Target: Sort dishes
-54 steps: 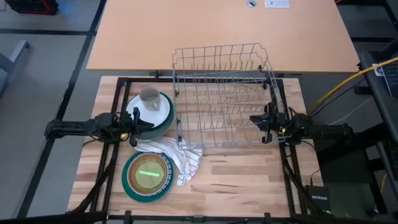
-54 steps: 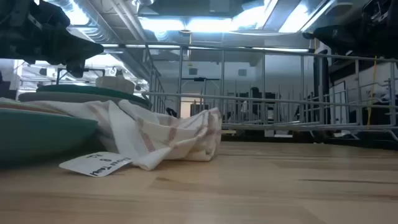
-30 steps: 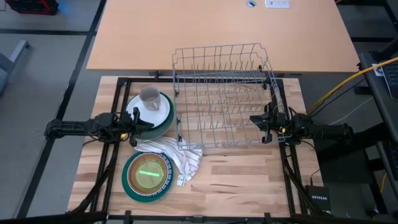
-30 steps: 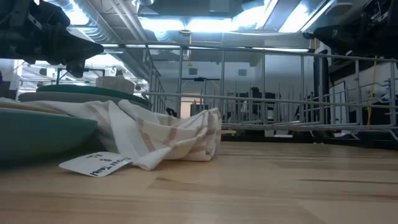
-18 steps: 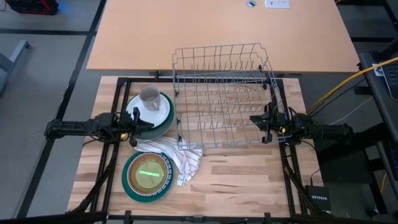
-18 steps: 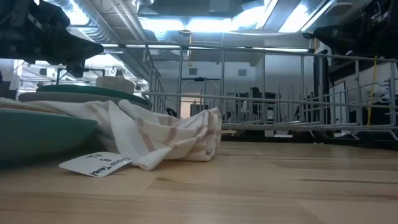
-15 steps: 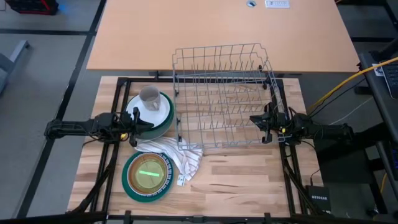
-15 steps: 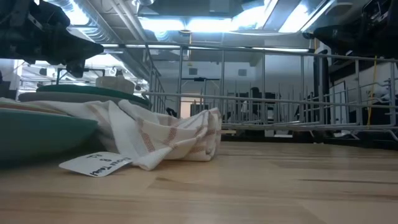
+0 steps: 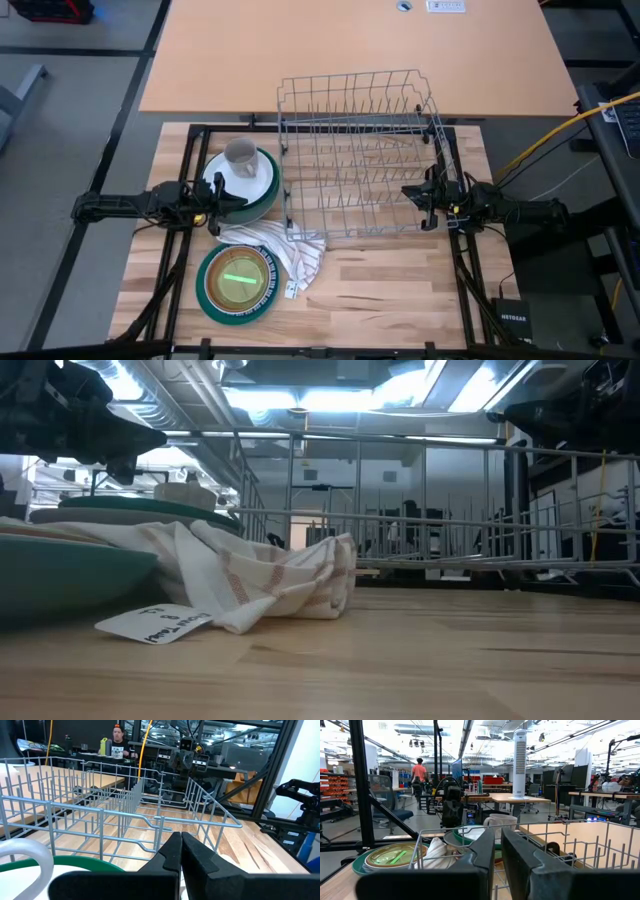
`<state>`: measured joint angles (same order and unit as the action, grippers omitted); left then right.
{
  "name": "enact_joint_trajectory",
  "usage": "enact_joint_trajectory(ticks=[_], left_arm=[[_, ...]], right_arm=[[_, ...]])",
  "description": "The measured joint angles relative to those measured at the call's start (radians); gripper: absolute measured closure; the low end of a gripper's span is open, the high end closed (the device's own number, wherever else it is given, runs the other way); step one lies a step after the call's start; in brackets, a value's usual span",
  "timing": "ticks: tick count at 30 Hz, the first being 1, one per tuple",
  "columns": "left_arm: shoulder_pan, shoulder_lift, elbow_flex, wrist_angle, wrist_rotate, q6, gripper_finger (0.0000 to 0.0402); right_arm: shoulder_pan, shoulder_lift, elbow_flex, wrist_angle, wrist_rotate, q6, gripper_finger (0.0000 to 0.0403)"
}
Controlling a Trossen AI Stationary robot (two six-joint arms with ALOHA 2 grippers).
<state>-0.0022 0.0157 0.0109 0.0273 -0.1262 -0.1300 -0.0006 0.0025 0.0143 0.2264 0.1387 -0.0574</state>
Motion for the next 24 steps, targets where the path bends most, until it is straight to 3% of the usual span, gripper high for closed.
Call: enact_joint_trajectory(ticks=[16, 21, 24], left_arm=[[0.000, 0.000, -0.001, 0.025, -0.010, -0.081, 0.0402], [0.000, 0.000, -0.001, 0.101, -0.021, -0.083, 0.0402], [0.000, 0.000, -0.001, 0.177, -0.078, -0.067, 0.0401]], right_arm=[[0.000, 0.000, 0.000, 0.000, 0.000, 0.000, 0.0365], [0.000, 0.000, 0.000, 0.000, 0.000, 0.000, 0.0365], [0.000, 0.000, 0.000, 0.000, 0.000, 0.000, 0.0365]])
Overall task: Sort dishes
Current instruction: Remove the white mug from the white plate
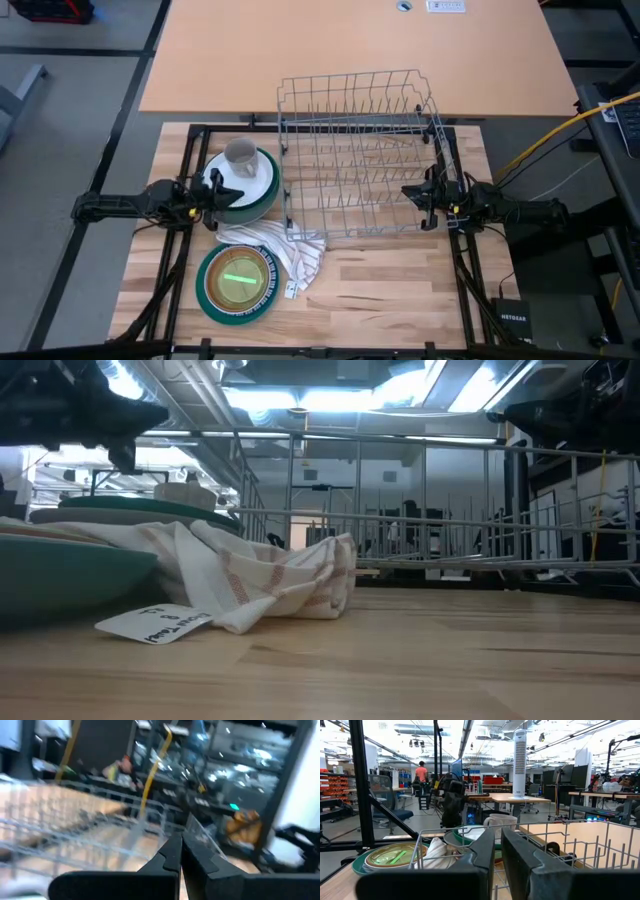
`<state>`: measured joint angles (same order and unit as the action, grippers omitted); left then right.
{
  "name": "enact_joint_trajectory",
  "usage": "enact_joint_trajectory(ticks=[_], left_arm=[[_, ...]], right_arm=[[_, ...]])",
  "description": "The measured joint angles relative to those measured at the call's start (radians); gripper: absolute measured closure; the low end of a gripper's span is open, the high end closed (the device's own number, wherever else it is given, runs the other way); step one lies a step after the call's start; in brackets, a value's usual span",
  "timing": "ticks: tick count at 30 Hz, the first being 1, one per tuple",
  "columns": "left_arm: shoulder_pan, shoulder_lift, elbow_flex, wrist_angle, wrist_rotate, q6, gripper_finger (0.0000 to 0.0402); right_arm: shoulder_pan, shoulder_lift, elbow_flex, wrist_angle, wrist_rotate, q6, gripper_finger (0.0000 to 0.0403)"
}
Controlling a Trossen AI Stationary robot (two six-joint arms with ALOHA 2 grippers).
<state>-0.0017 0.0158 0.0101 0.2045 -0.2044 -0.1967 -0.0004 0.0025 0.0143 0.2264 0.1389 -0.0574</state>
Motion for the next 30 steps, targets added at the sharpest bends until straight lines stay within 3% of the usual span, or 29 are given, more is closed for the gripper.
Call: enact_joint_trajectory(ticks=[3, 7, 15, 19, 23, 25, 30], left_arm=[[0.000, 0.000, 0.000, 0.042, -0.090, 0.016, 0.0388], [0.000, 0.000, 0.000, 0.037, -0.197, 0.052, 0.0340], [0.000, 0.000, 0.000, 0.039, -0.273, 0.408, 0.0241], [0.000, 0.000, 0.006, 0.035, -0.344, 0.589, 0.0222], [0.001, 0.000, 0.050, 0.035, -0.458, 0.624, 0.0217], [0.001, 0.000, 0.096, -0.025, -0.466, 0.624, 0.0217], [0.001, 0.019, 0.258, -0.354, -0.471, 0.532, 0.0217]], right_arm=[[0.000, 0.000, 0.000, 0.000, 0.000, 0.000, 0.0365], [0.000, 0.000, 0.000, 0.000, 0.000, 0.000, 0.0365], [0.000, 0.000, 0.000, 0.000, 0.000, 0.000, 0.0365], [0.000, 0.000, 0.000, 0.000, 0.000, 0.000, 0.0365], [0.000, 0.000, 0.000, 0.000, 0.000, 0.000, 0.0365], [0.000, 0.000, 0.000, 0.001, 0.000, 0.000, 0.0365], [0.000, 0.000, 0.000, 0.001, 0.000, 0.000, 0.0365]])
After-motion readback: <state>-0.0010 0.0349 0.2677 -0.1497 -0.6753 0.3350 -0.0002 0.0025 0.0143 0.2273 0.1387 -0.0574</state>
